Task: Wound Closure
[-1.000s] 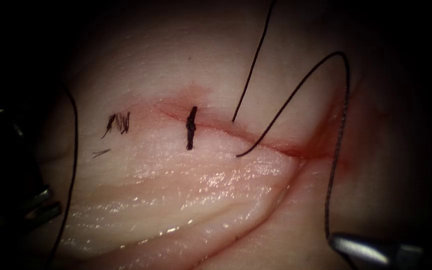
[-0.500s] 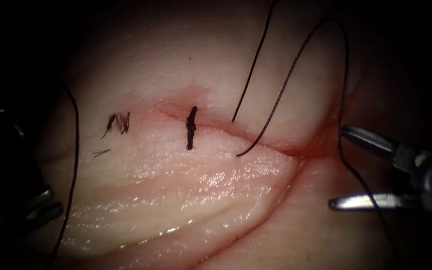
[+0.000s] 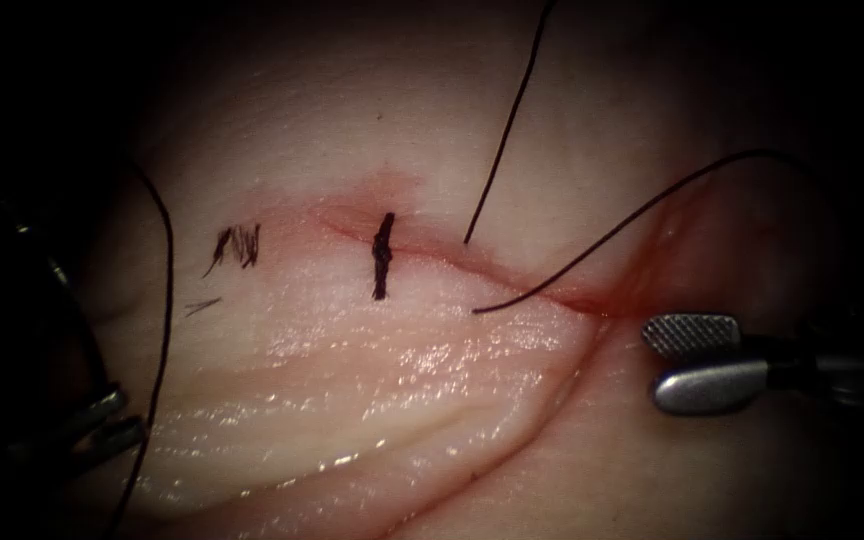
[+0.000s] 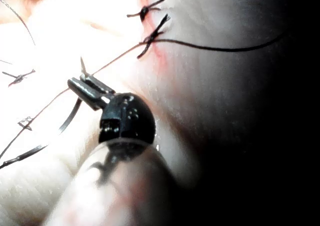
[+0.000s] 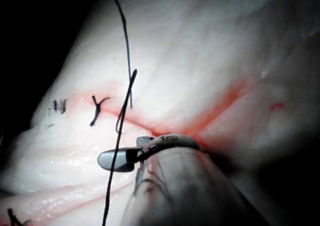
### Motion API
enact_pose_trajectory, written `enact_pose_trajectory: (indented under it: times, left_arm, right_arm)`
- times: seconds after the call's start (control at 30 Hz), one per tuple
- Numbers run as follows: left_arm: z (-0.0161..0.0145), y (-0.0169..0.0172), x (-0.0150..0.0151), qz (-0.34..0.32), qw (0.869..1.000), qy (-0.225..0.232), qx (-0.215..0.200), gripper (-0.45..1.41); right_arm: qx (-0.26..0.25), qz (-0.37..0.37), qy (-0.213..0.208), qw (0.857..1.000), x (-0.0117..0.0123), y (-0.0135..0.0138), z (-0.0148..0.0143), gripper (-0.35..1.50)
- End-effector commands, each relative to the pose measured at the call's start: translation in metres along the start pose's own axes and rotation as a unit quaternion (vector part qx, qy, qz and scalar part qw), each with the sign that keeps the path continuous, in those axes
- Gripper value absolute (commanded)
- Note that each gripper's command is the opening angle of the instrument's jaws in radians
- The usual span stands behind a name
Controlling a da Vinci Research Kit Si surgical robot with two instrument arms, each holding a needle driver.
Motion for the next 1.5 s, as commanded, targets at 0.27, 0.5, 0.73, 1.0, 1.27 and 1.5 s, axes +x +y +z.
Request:
enact_pose_trajectory:
  times: [0.27, 0.5, 0.73, 1.0, 1.27, 1.5]
  left_arm:
    - [0.0007, 0.0005, -0.0002, 0.0, 1.0, 0.0, 0.0, -0.45]
    - [0.0007, 0.0005, -0.0002, 0.0, 1.0, 0.001, 0.0, -0.45]
    - [0.0006, 0.0005, -0.0001, 0.0, 1.0, 0.001, 0.0, -0.45]
    - [0.0006, 0.0005, -0.0001, 0.0, 1.0, 0.0, 0.001, -0.45]
    - [0.0006, 0.0005, -0.0002, 0.0, 1.0, 0.0, 0.001, -0.45]
    - [0.0006, 0.0005, -0.0002, -0.003, 1.0, 0.0, 0.001, -0.45]
  right_arm:
    - [-0.03, -0.315, 0.041, 0.948, 0.0007, 0.0011, 0.0005, 1.09]
    - [-0.067, -0.496, -0.022, 0.866, 0.0011, 0.0017, 0.0033, 1.23]
    - [-0.094, -0.478, -0.023, 0.873, 0.0015, 0.0045, 0.0064, 1.2]
    - [-0.106, -0.449, -0.001, 0.887, 0.0025, 0.0074, 0.0075, 1.18]
    - [-0.102, -0.446, 0.015, 0.889, 0.0029, 0.0065, 0.008, 1.08]
    - [-0.098, -0.45, 0.028, 0.887, 0.0034, 0.0046, 0.0085, 0.81]
